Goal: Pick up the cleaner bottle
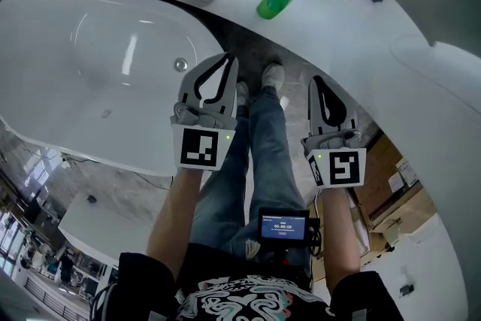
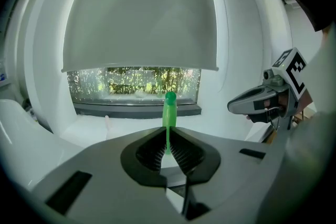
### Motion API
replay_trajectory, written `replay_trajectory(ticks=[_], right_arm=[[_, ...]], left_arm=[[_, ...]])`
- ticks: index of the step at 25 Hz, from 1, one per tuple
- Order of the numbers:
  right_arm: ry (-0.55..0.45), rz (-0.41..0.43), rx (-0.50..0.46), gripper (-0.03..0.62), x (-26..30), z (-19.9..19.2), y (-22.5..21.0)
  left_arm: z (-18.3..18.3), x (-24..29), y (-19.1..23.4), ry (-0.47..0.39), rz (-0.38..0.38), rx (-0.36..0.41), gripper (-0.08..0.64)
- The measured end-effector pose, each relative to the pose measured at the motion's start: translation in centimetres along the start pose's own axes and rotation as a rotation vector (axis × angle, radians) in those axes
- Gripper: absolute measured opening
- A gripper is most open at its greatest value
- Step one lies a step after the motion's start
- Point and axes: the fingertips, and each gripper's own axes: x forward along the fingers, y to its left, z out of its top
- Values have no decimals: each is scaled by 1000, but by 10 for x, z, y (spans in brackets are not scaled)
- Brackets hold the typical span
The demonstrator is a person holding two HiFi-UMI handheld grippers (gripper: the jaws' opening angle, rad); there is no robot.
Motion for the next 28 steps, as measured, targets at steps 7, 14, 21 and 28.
replay_trajectory(ticks=[7,14,21,28], right_arm=[[-2,8,4,26,10,1,-6],[8,25,-3,26,18,-4,-11],[18,45,-37,26,31,-3,-9],[-22,54,-3,26,46,6,-7]], left_arm=[[4,14,3,-2,16,17,31],[-3,31,2,4,14,-3,31],[-10,45,1,16,18,-35,31],[-24,57,0,103,-2,-50,31]])
